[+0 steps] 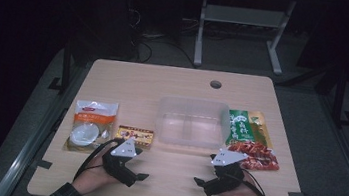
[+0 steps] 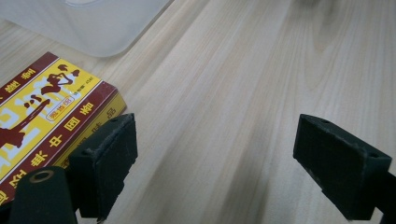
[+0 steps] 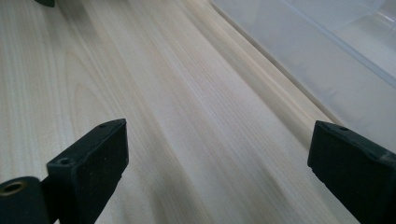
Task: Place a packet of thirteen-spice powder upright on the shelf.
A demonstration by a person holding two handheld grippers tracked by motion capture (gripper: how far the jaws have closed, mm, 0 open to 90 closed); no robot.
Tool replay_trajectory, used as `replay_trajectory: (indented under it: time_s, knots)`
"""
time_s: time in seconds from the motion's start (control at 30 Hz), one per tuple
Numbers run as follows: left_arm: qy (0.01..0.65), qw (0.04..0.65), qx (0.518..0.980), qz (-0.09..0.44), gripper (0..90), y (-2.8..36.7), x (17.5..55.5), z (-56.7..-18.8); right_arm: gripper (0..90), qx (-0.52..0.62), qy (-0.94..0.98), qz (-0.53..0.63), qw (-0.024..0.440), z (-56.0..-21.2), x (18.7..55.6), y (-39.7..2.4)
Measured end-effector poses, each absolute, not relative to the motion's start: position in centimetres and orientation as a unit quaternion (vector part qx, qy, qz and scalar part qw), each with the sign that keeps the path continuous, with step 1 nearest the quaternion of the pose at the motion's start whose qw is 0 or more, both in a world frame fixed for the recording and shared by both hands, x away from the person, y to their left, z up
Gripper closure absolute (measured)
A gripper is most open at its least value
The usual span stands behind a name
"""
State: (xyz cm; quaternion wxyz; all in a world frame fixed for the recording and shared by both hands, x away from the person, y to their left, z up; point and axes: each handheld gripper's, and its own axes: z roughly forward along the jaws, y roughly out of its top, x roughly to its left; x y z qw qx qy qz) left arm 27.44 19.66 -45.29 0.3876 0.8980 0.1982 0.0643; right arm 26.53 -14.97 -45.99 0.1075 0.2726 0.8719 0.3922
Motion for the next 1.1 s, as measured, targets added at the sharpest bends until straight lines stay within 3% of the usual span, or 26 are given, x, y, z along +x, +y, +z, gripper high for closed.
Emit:
replay_trajectory:
  time_s: [0.67,0.83,0.97,1.1]
  knots:
    - [0.205,0.377,0.897,0.104,15.4,21.5,28.1,-42.4,6.3,0.26,0.875,0.395,0.106,-45.9,26.5,-15.2]
    - [0.222,0.379,0.891,0.113,21.3,22.7,29.1,-41.6,6.4,0.26,0.875,0.397,0.101,-45.8,26.3,-15.1]
    - [0.236,0.383,0.885,0.121,32.9,23.4,29.9,-40.9,6.9,0.259,0.875,0.396,0.105,-45.8,26.2,-15.2]
    - [0.25,0.377,0.884,0.118,56.4,24.3,31.0,-40.4,7.2,0.264,0.873,0.396,0.104,-45.9,26.2,-15.3]
